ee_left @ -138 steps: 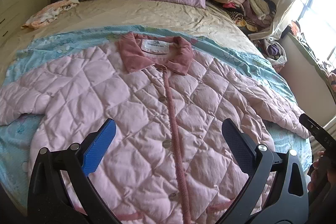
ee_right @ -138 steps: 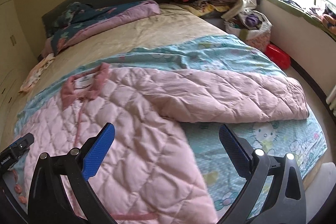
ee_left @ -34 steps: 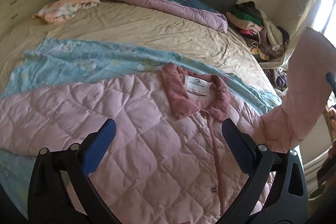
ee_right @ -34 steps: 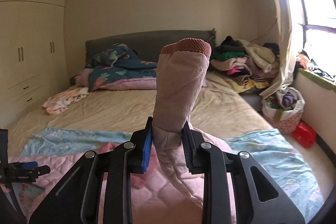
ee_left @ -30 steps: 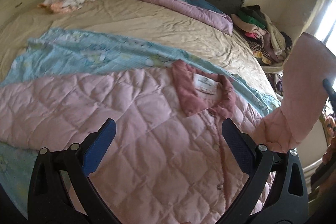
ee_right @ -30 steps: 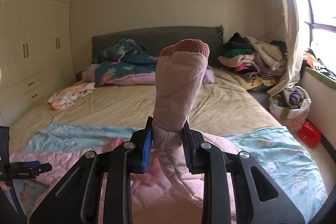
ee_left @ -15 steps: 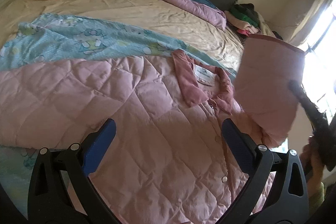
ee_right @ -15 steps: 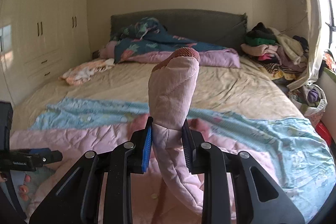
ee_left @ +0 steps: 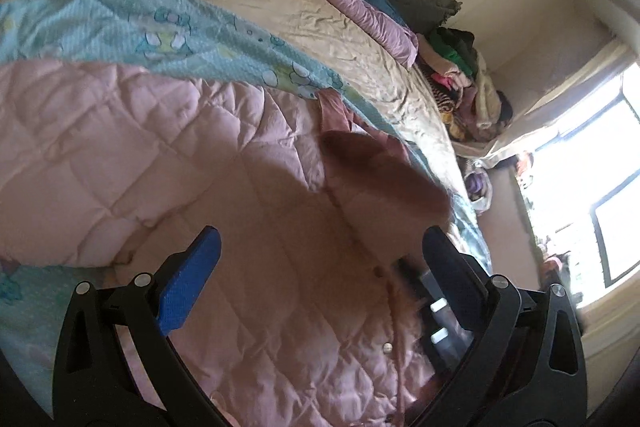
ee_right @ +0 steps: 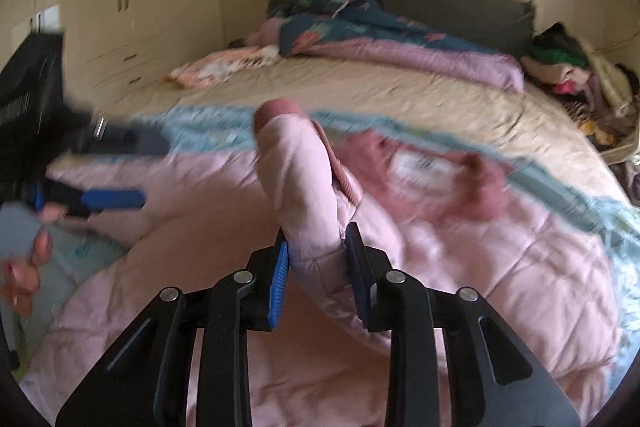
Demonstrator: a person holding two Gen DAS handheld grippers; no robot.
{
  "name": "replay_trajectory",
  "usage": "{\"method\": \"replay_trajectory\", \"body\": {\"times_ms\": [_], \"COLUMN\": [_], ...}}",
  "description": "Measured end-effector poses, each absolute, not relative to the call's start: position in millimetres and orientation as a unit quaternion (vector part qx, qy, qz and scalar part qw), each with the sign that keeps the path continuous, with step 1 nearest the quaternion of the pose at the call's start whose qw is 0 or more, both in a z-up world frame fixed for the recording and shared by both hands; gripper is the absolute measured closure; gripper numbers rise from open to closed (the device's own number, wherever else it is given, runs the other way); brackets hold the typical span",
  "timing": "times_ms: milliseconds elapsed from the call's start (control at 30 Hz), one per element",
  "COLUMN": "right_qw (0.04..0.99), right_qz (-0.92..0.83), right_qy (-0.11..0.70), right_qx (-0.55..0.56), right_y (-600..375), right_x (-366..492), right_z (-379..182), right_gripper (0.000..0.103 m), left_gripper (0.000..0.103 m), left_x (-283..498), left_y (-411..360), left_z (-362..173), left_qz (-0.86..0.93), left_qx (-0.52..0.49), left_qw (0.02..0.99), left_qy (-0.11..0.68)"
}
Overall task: Fold large clothes
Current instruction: 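Lay the sleeve on the jacket front and open the right tool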
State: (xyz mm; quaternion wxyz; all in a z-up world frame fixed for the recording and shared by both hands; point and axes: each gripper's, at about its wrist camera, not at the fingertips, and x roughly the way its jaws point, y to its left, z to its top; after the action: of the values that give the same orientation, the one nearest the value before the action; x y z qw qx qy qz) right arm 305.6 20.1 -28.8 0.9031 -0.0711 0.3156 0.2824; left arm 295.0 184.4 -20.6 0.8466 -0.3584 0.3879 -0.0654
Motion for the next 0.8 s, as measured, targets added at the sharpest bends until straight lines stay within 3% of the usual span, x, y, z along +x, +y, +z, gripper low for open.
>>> {"method": "replay_trajectory", "body": {"times_ms": [133,267,367,567,600,667,700,800], "right_qw": [0.884,0.864,0.86,0.873,0.876,0.879,0.881,0.888], "right_qz": [0.293,0.321,0.331,0.295,0.284,0.267,0.259,0.228], "right_qy": [0.359,0.384,0.386,0.388,0.389,0.395,0.396,0.397], "right_qx": [-0.062,-0.058,-0.038,-0.031,-0.028,-0.009,0.006,0.04], "right_y": [32.1,37.4,27.6,-21.7,-30.2,-52.4,-64.5,-97.7], "right_x": [302.2,294.1,285.7,273.4,272.4,271.2,270.4,268.4], "right_z": [-51.1,-61.8,-55.8,-45.6,-45.1,-43.9,-42.8,-42.7], "right_gripper": [0.066,0.044,0.034,0.032,0.032,0.032,0.032,0.032], "left_gripper": [0.008,0.008,0.008,0.012,0.018,0.057,0.067,0.083], "left_x": [298.5,305.3,310.8,317.9,318.8,320.9,321.7,321.5], "left_y": [178.7,170.6,162.2,142.7,139.2,133.3,131.6,128.7], "left_z": [-27.4,-46.0,-62.9,-81.3,-80.4,-79.7,-81.0,-82.5], "left_qz": [-0.069,-0.091,-0.1,-0.096,-0.091,-0.078,-0.079,-0.085], "left_qx": [-0.356,-0.375,-0.385,-0.36,-0.341,-0.307,-0.3,-0.292], "left_qw": [0.842,0.821,0.805,0.808,0.817,0.83,0.833,0.84], "left_qy": [0.399,0.421,0.439,0.457,0.457,0.459,0.458,0.45]}}
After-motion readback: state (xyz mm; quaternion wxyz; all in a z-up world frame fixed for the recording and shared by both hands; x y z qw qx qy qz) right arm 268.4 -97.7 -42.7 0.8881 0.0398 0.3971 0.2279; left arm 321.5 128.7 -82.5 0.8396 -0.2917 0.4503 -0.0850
